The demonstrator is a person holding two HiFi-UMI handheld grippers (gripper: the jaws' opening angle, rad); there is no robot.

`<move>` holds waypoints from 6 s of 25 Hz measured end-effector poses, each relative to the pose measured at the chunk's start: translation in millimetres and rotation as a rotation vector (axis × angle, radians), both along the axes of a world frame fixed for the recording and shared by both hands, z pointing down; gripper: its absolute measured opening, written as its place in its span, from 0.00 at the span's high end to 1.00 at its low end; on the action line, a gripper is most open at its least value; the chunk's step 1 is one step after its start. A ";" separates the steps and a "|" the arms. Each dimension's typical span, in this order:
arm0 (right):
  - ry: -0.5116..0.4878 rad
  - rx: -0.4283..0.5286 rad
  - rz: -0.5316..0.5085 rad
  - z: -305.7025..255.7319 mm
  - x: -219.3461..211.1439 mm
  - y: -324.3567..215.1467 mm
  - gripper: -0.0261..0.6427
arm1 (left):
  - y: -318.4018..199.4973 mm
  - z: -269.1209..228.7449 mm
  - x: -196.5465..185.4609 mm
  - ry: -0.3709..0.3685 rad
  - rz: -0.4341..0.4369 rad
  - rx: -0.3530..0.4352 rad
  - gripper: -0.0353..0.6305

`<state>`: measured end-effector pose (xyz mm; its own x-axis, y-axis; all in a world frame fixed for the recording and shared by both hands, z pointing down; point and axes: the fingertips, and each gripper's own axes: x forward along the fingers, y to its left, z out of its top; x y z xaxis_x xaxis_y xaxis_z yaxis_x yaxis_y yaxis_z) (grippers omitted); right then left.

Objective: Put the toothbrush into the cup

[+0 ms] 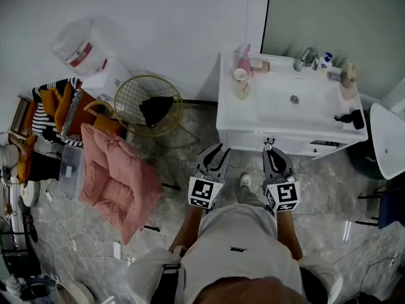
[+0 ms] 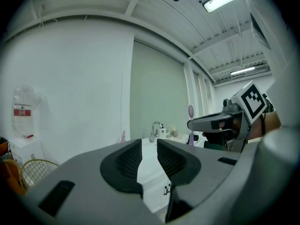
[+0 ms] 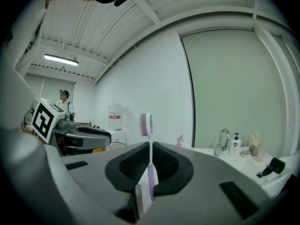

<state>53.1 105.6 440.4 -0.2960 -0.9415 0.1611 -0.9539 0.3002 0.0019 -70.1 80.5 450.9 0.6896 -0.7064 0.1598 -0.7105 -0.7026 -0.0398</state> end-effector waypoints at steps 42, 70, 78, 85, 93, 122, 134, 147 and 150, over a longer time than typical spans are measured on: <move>-0.064 -0.002 -0.156 6.6 77.3 -167.7 0.90 | -153.4 -4.1 77.1 -0.069 -0.154 0.020 0.80; -0.061 -0.042 -0.179 21.4 68.8 -250.0 0.90 | -233.5 15.2 75.9 -0.069 -0.157 -0.018 0.80; -0.061 -0.067 -0.151 27.8 71.5 -283.3 0.90 | -267.9 28.1 78.2 -0.074 -0.121 -0.053 0.80; -0.077 -0.082 -0.116 34.3 75.4 -306.6 0.90 | -293.9 41.2 81.5 -0.081 -0.080 -0.072 0.80; -0.085 -0.103 -0.086 37.8 64.9 -328.4 0.90 | -318.0 56.2 76.7 -0.089 -0.029 -0.105 0.80; -0.092 -0.152 -0.032 80.5 44.0 -375.0 0.90 | -365.8 121.8 85.6 -0.112 0.121 -0.219 0.80; -0.103 -0.205 -0.159 103.0 26.9 -386.8 0.90 | -370.3 132.8 76.5 -0.123 0.020 -0.241 0.80; -0.103 -0.270 -0.223 133.1 17.0 -389.0 0.90 | -367.1 144.6 75.0 -0.131 -0.030 -0.267 0.80; -0.102 -0.285 -0.229 139.4 16.2 -389.0 0.90 | -367.2 146.3 75.2 -0.133 -0.033 -0.271 0.80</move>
